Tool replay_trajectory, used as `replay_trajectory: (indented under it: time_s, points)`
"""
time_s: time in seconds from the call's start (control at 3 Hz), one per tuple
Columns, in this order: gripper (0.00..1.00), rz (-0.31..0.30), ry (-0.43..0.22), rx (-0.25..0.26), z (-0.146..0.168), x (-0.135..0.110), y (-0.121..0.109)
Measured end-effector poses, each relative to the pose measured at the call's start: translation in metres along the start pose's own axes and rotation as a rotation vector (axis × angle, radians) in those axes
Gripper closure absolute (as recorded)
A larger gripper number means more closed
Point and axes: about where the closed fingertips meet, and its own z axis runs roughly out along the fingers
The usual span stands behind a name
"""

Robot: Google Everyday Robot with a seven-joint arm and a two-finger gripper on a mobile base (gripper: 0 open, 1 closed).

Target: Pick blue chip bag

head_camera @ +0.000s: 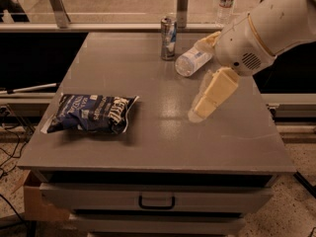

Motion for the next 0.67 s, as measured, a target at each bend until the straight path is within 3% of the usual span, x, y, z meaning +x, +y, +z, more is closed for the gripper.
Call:
replay_trajectory:
  time_s: [0.33,0.67]
  points:
    - [0.0,0.0,0.0,0.0,0.0,0.0,0.0]
    - [0.0,-0.052,-0.033,-0.039,0.034,-0.018,0.0]
